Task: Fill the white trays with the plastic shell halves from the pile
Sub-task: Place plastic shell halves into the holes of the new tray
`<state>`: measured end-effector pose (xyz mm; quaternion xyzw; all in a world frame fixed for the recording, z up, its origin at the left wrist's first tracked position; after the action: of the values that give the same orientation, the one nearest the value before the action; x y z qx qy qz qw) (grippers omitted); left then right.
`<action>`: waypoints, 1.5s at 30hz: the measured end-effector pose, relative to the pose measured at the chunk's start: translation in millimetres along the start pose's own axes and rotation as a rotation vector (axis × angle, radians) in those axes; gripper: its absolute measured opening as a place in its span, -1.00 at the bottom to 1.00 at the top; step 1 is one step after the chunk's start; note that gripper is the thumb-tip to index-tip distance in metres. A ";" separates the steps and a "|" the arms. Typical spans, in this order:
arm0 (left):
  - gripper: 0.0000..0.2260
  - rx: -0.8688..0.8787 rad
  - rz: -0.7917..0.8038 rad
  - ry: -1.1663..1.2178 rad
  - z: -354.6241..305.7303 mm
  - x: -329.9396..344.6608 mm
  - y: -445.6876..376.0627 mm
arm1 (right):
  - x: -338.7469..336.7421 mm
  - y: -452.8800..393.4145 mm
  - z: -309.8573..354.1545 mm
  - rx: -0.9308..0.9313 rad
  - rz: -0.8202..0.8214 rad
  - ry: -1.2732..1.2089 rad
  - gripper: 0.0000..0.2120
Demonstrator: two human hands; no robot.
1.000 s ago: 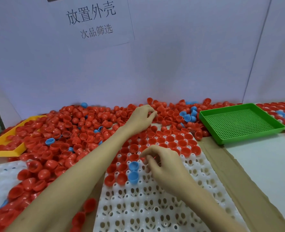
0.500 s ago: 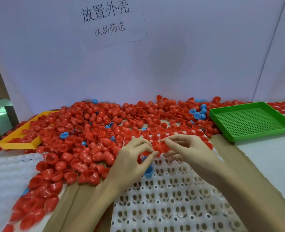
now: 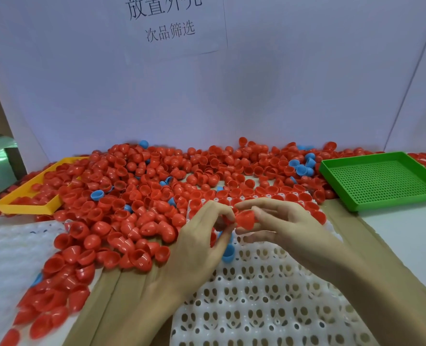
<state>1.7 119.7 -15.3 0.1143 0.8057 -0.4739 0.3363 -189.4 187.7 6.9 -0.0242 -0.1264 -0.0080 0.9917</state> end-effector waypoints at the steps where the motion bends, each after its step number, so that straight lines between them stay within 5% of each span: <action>1: -0.77 -0.021 0.006 0.003 -0.5 -0.5 1.0 | 1.3 0.4 0.9 -0.006 -0.006 -0.025 -0.74; 9: -0.75 -0.287 0.144 0.304 3.0 -3.7 1.5 | 9.3 2.7 -0.8 -0.129 -0.020 0.202 -0.83; 17: -0.80 -0.304 0.106 0.291 2.6 -4.5 -1.6 | 8.0 0.4 -4.9 0.001 -0.089 0.099 -0.73; 22: -0.88 -0.324 0.061 0.231 2.7 -7.2 -1.7 | 10.6 2.4 -4.5 -0.156 -0.060 0.336 -0.71; 37: -0.84 -0.294 -0.013 0.158 1.6 -7.6 -1.8 | 8.4 1.3 -4.7 -0.152 -0.144 0.304 -0.66; 45: -0.86 -0.405 0.114 0.394 8.3 -6.5 -1.2 | 9.7 1.3 -7.2 -0.094 0.021 0.417 -0.68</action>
<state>9.6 113.0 -12.9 0.1797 0.9262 -0.2522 0.2152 -178.2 188.6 2.3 -0.0693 0.0825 -0.0085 0.9941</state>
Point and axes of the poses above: each hand's wrist, its own y-axis away from the middle knuckle, its own x-axis out of the palm, z = x × y, the point moved 1 cm from there along -y, towards the middle knuckle, and after that the axes turned 15 degrees about -y, right-handed, at the moved point
